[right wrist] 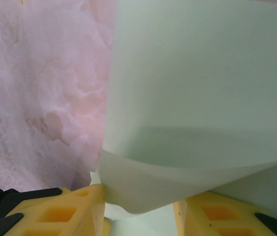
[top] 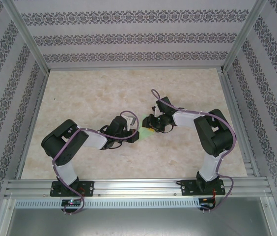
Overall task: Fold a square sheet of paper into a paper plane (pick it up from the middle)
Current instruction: Fourth fold the wing at the center of the table.
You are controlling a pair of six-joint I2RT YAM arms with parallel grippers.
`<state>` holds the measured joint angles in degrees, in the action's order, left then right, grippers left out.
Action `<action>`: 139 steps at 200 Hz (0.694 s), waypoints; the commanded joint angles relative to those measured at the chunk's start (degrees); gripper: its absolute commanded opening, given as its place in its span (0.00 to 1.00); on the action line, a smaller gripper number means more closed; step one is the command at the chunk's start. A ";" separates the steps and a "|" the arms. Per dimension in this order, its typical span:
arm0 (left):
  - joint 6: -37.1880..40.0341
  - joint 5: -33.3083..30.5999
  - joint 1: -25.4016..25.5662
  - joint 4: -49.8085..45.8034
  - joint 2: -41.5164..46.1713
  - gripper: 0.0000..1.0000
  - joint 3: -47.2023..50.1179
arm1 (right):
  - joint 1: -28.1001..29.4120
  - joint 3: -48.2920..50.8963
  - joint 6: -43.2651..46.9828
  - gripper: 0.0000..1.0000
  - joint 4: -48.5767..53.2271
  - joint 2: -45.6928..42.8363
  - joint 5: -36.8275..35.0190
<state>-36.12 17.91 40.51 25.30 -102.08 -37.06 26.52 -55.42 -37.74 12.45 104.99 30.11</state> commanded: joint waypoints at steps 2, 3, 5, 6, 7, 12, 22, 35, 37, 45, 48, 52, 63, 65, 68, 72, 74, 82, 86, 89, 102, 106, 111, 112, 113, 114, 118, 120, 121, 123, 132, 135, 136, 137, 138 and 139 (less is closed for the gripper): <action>-2.26 0.53 -0.35 0.34 -1.54 0.08 0.04 | -0.20 1.11 0.70 0.42 -2.91 -0.92 0.76; -2.27 0.54 -0.39 0.35 -1.49 0.08 0.13 | -0.18 1.19 0.67 0.42 -3.06 -1.06 0.84; -2.31 0.43 -0.42 0.43 -1.46 0.08 0.19 | -0.29 1.37 0.59 0.43 -3.29 -1.27 0.94; -2.34 0.40 -0.43 0.48 -1.46 0.08 0.25 | -0.36 1.45 0.57 0.43 -3.39 -1.36 0.97; -2.40 0.34 -0.43 0.56 -1.41 0.08 0.29 | -0.34 1.54 0.57 0.43 -3.52 -1.45 1.03; -2.53 0.04 -0.43 0.63 -1.29 0.08 0.53 | -0.45 1.77 0.43 0.44 -3.94 -1.97 1.30; -2.77 -0.56 -0.41 1.05 -1.03 0.08 1.02 | -0.45 2.35 0.39 0.44 -4.45 -2.86 1.53; -3.23 -0.88 -0.44 2.10 -0.71 0.08 1.63 | -0.60 2.79 0.35 0.45 -4.69 -3.60 1.47; -3.34 -0.93 -0.39 2.23 -0.67 0.08 1.77 | -0.64 2.91 0.35 0.45 -4.71 -3.64 1.45; -3.61 -1.14 -0.48 2.75 -0.65 0.08 2.01 | -0.69 3.06 0.46 0.46 -4.71 -3.74 1.47; -3.83 -1.17 -0.49 3.13 -0.66 0.08 2.13 | -0.68 3.10 0.45 0.46 -4.69 -3.70 1.37; -3.99 -1.25 -0.52 3.57 -0.65 0.08 2.33 | -0.71 3.16 0.50 0.46 -4.56 -3.65 1.29; -4.71 -1.44 -0.47 4.65 -0.66 0.08 2.92 | -0.68 3.37 0.47 0.46 -4.65 -3.48 1.18; -4.81 -1.53 -0.44 4.84 -0.66 0.08 3.06 | -0.68 3.43 0.47 0.46 -4.74 -3.48 1.23; -4.90 -1.60 -0.51 5.08 -0.66 0.08 3.16 | -0.68 3.53 0.40 0.46 -4.83 -3.42 1.22; -5.02 -1.72 -0.52 5.28 -0.66 0.08 3.33 | -0.64 3.76 0.47 0.46 -5.04 -3.51 1.28; -5.06 -1.65 -0.48 5.46 -0.64 0.08 3.33 | -0.67 3.74 0.40 0.46 -5.12 -3.48 1.27; -5.07 -1.53 -0.45 5.68 -0.62 0.08 3.53 | -0.67 3.85 0.30 0.46 -5.24 -3.48 0.94; -5.25 -1.64 -0.45 5.73 -0.66 0.08 3.51 | -0.68 3.79 0.29 0.46 -5.06 -3.39 0.73; -5.27 -1.63 -0.45 5.76 -0.62 0.08 3.55 | -0.68 3.77 0.29 0.46 -4.91 -3.32 0.62; -5.27 -1.74 -0.47 5.76 -0.47 0.09 3.63 | -0.68 3.33 0.29 0.45 -3.95 -3.00 -0.08; -5.28 -1.67 -0.43 5.72 -0.48 0.09 3.67 | -0.73 3.33 0.37 0.44 -3.78 -2.91 -0.26; -5.32 -1.73 -0.44 5.65 -0.49 0.09 3.68 | -0.68 3.31 0.30 0.44 -3.84 -2.86 -0.31; -5.34 -1.74 -0.43 5.73 -0.49 0.09 3.72 | -0.68 3.30 0.34 0.43 -3.83 -2.86 -0.36; -5.35 -1.69 -0.43 5.73 -0.49 0.09 3.73 | -0.68 3.34 0.36 0.43 -3.83 -2.86 -0.38; -5.32 -1.67 -0.48 5.77 -0.49 0.09 3.74 | -0.68 3.32 0.37 0.43 -3.83 -2.86 -0.39; -5.35 -1.70 -0.44 5.87 -0.50 0.09 3.79 | -0.68 3.32 0.30 0.43 -3.77 -2.78 -0.55; -5.29 -1.69 -0.48 5.83 -0.49 0.09 3.82 | -0.64 3.37 0.30 0.42 -3.77 -2.77 -0.61; -5.29 -1.63 -0.46 5.87 -0.44 0.09 3.79 | -0.66 3.33 0.30 0.42 -3.76 -2.73 -0.64; -5.35 -1.62 -0.44 5.83 -0.47 0.09 3.76 | -0.68 3.35 0.27 0.42 -3.77 -2.70 -0.70; -5.35 -1.48 -0.49 5.86 -0.49 0.09 3.76 | -0.68 3.14 0.29 0.42 -3.64 -2.47 -0.80; -5.33 -1.44 -0.46 5.82 -0.53 0.09 3.77 | -0.68 3.06 0.29 0.42 -3.56 -2.43 -0.88; -5.30 -1.42 -0.49 5.82 -0.55 0.09 3.80 | -0.68 3.05 0.29 0.42 -3.52 -2.34 -0.90; -5.29 -1.40 -0.46 5.82 -0.56 0.09 3.78 | -0.68 3.04 0.29 0.42 -3.46 -2.29 -0.92; -5.28 -1.40 -0.49 5.81 -0.57 0.09 3.76 | -0.73 2.95 0.29 0.42 -3.43 -2.27 -0.97; -5.28 -1.39 -0.46 5.81 -0.57 0.09 3.80 | -0.71 2.95 0.29 0.42 -3.37 -2.21 -0.99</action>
<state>-40.42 17.06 40.40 30.83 -102.08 -34.37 26.48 -52.64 -37.78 8.95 102.78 30.50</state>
